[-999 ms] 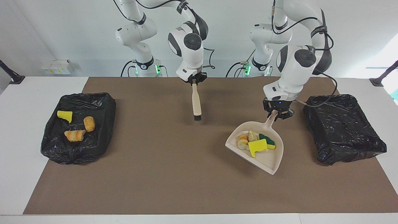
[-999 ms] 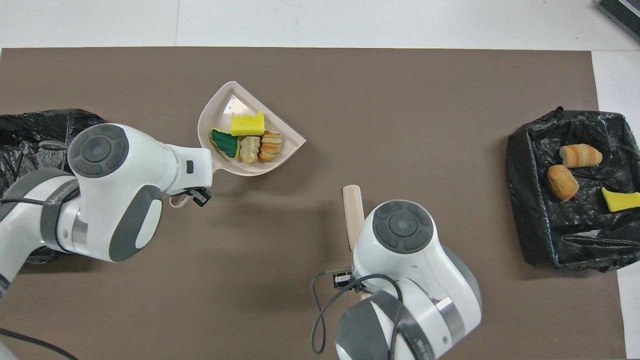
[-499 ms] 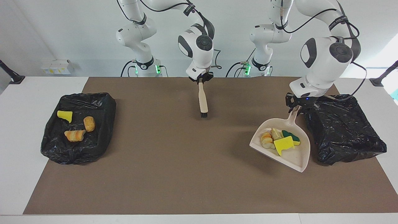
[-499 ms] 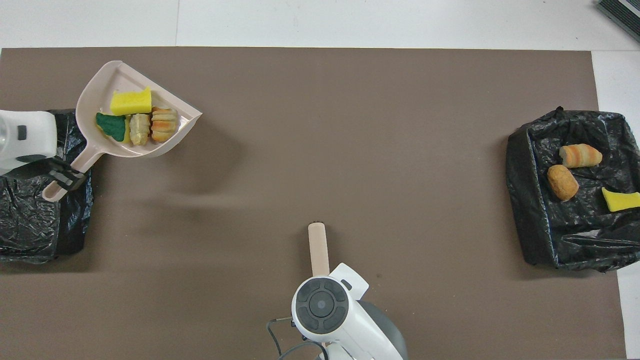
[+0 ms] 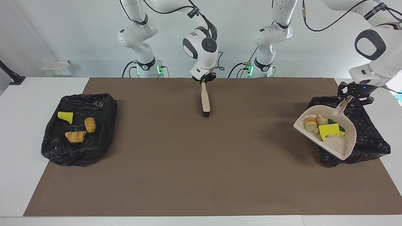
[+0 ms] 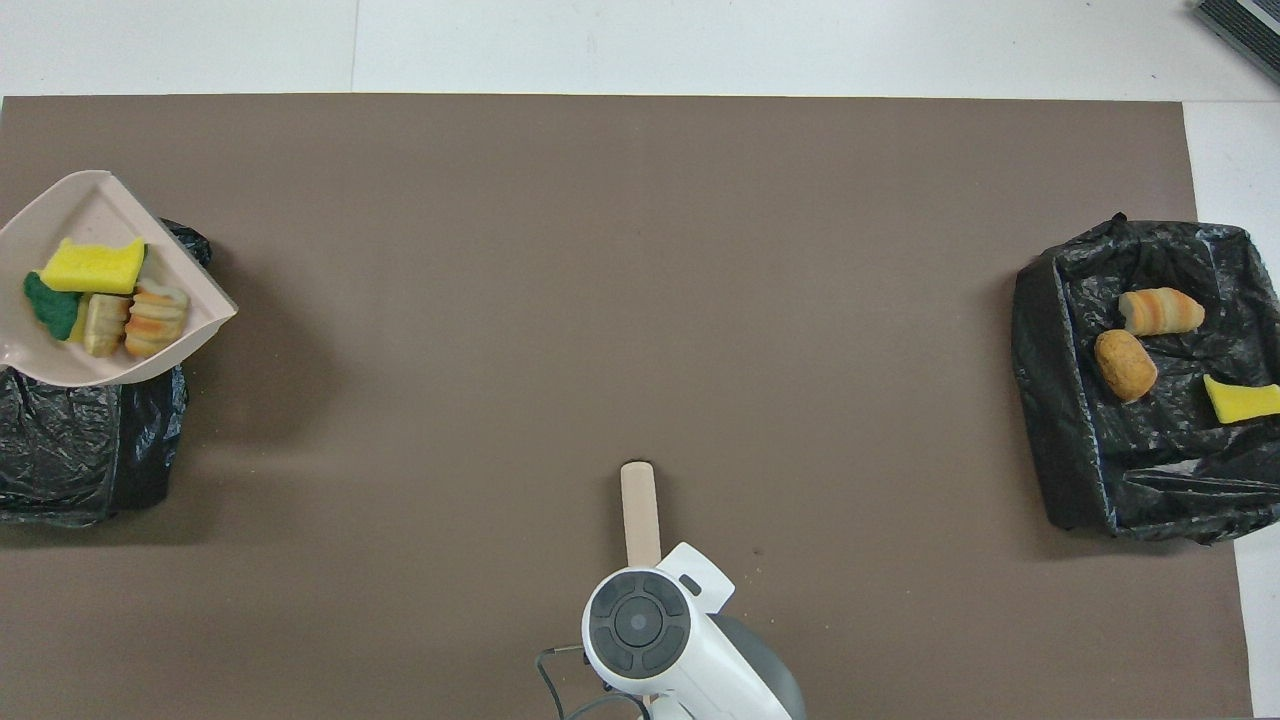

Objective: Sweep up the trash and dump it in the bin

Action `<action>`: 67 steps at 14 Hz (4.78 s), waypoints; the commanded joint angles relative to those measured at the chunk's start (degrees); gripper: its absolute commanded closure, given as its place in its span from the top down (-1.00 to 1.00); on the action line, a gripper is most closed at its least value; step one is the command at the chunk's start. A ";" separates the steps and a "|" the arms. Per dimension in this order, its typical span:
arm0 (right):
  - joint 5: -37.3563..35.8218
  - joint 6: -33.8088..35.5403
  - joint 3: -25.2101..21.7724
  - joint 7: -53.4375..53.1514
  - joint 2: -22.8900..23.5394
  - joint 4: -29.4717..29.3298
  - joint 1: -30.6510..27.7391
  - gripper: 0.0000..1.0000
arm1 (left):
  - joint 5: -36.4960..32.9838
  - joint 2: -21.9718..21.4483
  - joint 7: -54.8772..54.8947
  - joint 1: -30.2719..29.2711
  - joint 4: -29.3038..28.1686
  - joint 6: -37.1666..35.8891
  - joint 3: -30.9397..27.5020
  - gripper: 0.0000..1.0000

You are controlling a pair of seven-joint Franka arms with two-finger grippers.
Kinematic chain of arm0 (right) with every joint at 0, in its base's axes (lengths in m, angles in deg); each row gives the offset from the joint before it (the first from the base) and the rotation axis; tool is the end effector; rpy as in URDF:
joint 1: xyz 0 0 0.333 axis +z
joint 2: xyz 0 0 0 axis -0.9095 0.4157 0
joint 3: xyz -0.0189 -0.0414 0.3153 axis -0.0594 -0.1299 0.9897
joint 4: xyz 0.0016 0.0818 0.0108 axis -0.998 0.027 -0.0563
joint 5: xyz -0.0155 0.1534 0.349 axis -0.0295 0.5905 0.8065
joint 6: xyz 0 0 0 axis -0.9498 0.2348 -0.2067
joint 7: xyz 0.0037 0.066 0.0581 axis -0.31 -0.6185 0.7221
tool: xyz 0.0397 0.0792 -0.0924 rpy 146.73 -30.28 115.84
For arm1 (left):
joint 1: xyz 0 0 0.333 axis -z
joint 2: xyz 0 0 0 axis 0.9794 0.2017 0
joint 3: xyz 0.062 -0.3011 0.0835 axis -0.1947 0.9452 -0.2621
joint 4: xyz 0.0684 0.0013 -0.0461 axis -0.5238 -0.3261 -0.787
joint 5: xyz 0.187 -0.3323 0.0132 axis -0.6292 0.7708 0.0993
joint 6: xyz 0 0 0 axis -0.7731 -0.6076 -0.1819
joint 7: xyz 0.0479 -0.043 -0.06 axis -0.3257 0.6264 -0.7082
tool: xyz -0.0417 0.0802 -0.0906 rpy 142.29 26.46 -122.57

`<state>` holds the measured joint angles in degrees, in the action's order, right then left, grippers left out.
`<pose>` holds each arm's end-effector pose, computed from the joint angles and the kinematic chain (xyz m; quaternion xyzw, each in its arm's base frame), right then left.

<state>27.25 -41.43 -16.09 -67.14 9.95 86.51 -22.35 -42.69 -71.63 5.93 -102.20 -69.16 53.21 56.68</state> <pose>0.2963 0.3793 0.3177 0.9889 0.0157 -0.1458 0.0220 0.5236 0.2115 0.4878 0.9055 -0.4241 -0.0150 0.0057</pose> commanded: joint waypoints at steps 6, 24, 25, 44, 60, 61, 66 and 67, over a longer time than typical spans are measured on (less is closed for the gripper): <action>0.32 6.62 -0.28 -0.46 -0.15 -5.36 -2.56 1.00 | -12.02 2.98 14.06 -5.87 1.17 12.59 -0.55 -1.00; -17.69 30.46 -0.64 41.90 -0.33 -34.55 -32.61 1.00 | -42.28 5.62 12.66 0.02 5.83 15.07 -0.55 -1.00; -18.31 30.46 -0.64 43.91 -0.33 -35.16 -34.19 1.00 | -44.38 5.70 12.65 1.33 6.62 15.06 -0.55 -1.00; -14.80 28.09 -1.69 39.01 -1.82 -39.65 -49.41 1.00 | -64.63 3.95 9.05 11.18 8.55 7.94 0.15 -1.00; -15.07 28.62 -1.78 39.01 -1.82 -39.74 -50.64 1.00 | -24.64 -2.46 -15.09 21.36 6.73 -1.89 1.39 -1.00; -14.81 28.62 -1.78 39.01 -1.82 -39.74 -50.64 1.00 | -22.28 -2.90 -19.12 23.64 5.67 -3.03 1.30 -1.00; -14.63 28.62 -1.69 39.10 -1.74 -40.18 -50.64 1.00 | -14.36 -1.42 -48.11 38.40 1.27 -3.57 1.39 -1.00; -14.71 28.88 -1.78 39.19 -1.74 -40.27 -50.73 1.00 | -12.43 -0.81 -53.30 40.87 0.57 -2.70 1.39 -1.00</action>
<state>11.51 -12.71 -18.23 -27.79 8.68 46.39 -72.18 -58.17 -72.13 -38.76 -65.72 -66.11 49.25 59.32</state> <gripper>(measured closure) 0.000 0.687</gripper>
